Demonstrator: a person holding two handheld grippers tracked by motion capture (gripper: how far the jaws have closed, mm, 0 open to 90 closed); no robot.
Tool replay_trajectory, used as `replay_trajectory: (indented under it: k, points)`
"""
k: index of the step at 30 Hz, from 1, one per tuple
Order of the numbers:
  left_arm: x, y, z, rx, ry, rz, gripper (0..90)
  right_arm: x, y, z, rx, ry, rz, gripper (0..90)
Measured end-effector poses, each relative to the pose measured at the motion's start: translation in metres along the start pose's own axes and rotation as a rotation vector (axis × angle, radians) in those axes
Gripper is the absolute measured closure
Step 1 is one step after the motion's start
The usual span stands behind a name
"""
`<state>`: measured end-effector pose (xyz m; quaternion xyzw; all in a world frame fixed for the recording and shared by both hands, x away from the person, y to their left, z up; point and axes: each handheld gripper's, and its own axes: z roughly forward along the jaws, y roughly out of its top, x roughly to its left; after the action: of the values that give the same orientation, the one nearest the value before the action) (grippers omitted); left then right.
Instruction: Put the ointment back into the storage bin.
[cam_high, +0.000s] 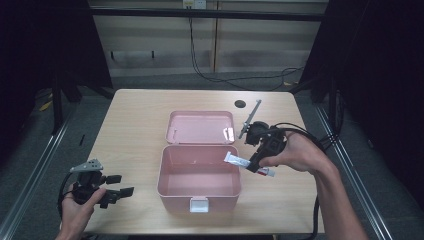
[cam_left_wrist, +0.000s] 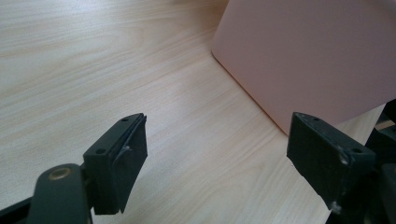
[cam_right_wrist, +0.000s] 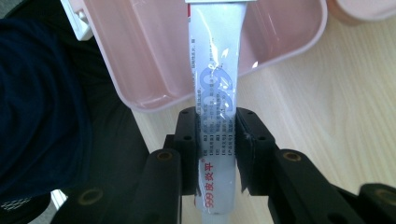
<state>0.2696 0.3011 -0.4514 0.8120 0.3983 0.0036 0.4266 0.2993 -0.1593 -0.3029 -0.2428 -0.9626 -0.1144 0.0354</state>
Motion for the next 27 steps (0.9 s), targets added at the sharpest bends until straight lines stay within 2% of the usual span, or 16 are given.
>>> replay_trajectory:
  k: [3, 11, 15, 27]
  points:
    - [0.000, 0.000, 0.000, -0.001, 0.000, 0.001, 20.0, 0.002, 0.009, 0.000, -0.007, -0.003, -0.016, 72.4]
    - [-0.001, 0.000, 0.000, -0.012, -0.007, 0.004, 19.5, 0.009, 0.034, 0.011, 0.024, 0.010, -0.077, 72.3]
    - [-0.001, 0.000, 0.000, -0.013, -0.006, 0.005, 19.5, 0.011, 0.040, 0.017, 0.019, 0.019, -0.092, 72.3]
    - [-0.002, 0.000, 0.000, -0.009, -0.003, 0.009, 19.6, 0.016, 0.060, 0.033, 0.057, 0.038, -0.135, 72.3]
